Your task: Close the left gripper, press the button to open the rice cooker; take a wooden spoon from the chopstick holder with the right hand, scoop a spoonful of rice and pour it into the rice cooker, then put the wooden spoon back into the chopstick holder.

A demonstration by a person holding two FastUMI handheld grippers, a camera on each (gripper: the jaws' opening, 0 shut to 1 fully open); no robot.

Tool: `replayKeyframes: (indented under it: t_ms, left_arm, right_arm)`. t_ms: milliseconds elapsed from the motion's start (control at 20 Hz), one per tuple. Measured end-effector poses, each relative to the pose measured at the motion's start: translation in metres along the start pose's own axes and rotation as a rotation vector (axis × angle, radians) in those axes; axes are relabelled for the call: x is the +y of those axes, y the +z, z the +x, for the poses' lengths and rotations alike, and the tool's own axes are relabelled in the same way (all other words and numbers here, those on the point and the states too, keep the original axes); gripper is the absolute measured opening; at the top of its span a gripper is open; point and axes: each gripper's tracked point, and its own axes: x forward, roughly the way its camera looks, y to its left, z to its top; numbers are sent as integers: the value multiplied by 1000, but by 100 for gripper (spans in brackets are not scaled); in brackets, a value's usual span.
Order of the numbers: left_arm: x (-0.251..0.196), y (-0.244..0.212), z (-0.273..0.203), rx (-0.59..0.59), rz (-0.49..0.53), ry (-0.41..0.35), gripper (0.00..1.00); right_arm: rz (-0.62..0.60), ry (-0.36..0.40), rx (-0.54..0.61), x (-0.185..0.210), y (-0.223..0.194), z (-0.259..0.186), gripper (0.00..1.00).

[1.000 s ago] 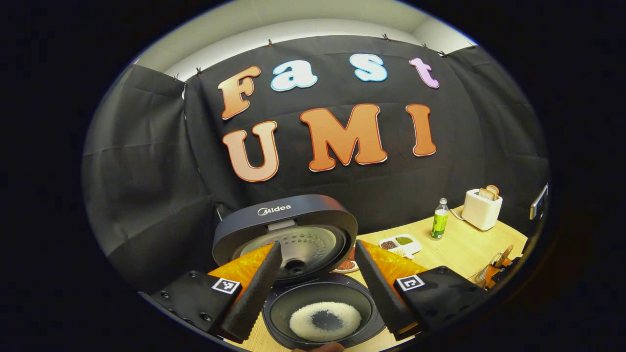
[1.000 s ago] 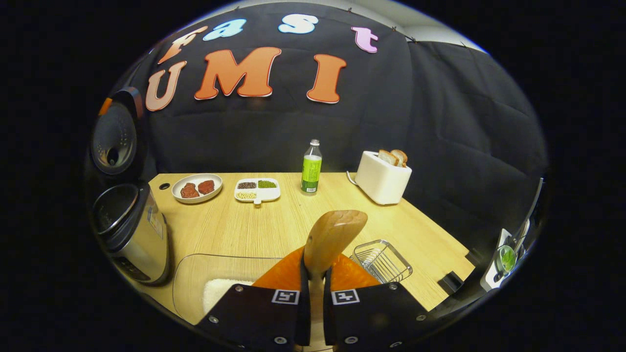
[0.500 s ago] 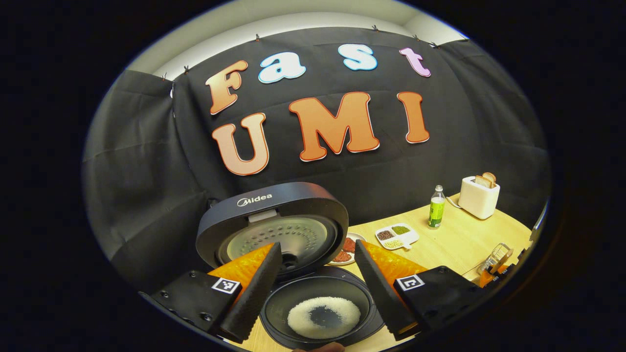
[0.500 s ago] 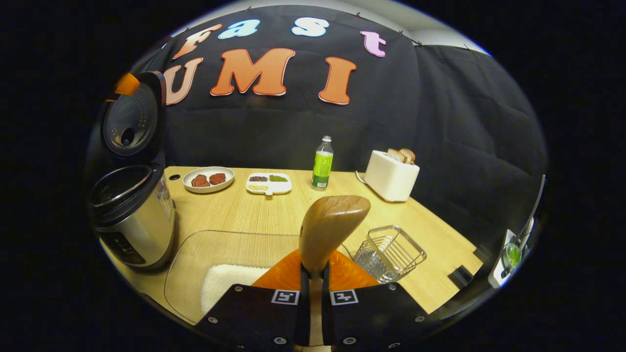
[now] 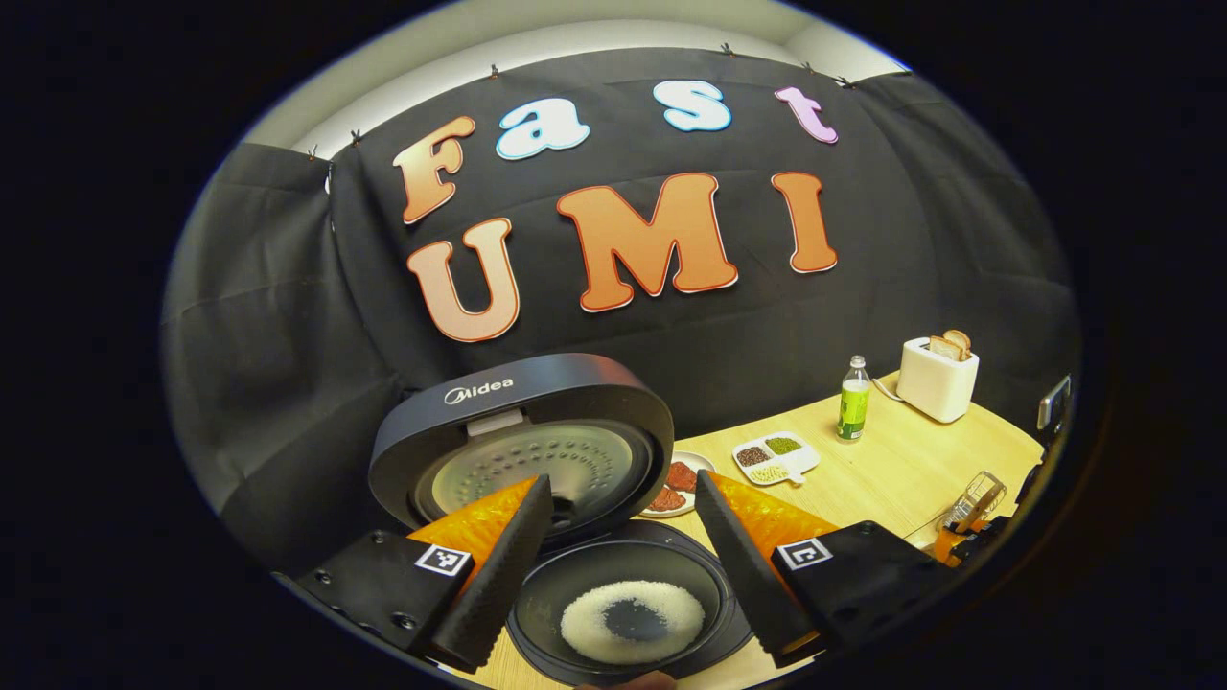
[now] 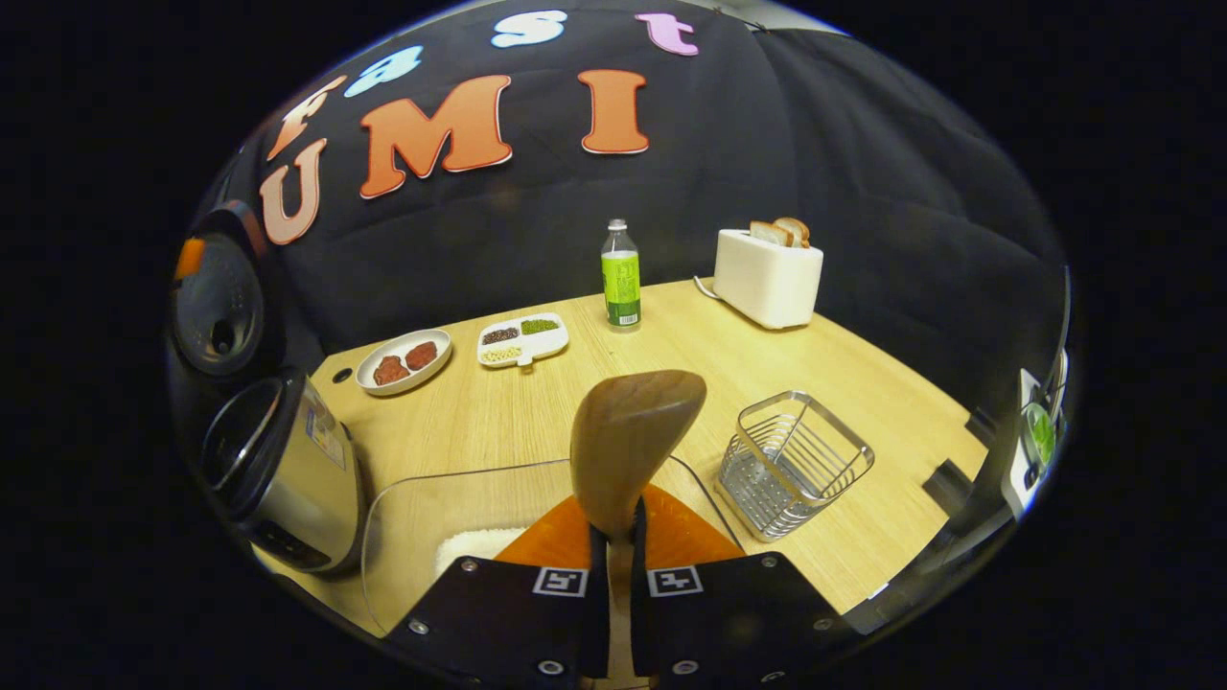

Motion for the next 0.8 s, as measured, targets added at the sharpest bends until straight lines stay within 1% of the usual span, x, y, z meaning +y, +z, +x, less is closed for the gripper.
replayKeyframes:
  t_ms: [50, 100, 150, 200, 250, 300, 450, 500, 550, 600, 650, 700, 800]
  left_arm:
    - [4, -2, 1, 3, -2, 8, 100]
    - [8, -4, 0, 6, -7, 15, 93]
    - [11, -6, -1, 10, -15, 23, 100]
    - [15, -7, -1, 14, -22, 30, 93]
    - [18, -11, -2, 19, -27, 37, 100]
    - [21, -13, -4, 23, -31, 44, 93]
    - [29, -17, -6, 29, -37, 58, 93]
    - [31, -18, -7, 30, -39, 62, 93]
    - [32, -19, -6, 33, -42, 63, 100]
    - [33, -20, -8, 34, -43, 65, 93]
    - [34, -20, -9, 33, -43, 66, 100]
    - [35, -18, -10, 29, -43, 68, 93]
    - [37, -16, -12, 21, -40, 72, 93]
  right_arm:
    - [11, 20, 21, 6, -2, -4, 8]
    - [26, 31, 33, 11, -3, -4, 8]
    - [41, 44, 47, 16, -4, -4, 9]
    - [62, 54, 66, 19, -5, -4, 9]
    - [93, 69, 86, 21, -7, -4, 9]
    - [122, 77, 110, 22, -9, -4, 8]
    - [191, 87, 149, 24, -11, -5, 8]
    - [197, 90, 154, 26, -11, -6, 8]
    - [198, 100, 160, 30, -12, -8, 8]
    - [197, 114, 163, 37, -12, -10, 8]
    - [189, 129, 164, 43, -12, -13, 8]
    - [178, 138, 161, 49, -12, -14, 8]
    - [147, 154, 159, 57, -12, -16, 9]
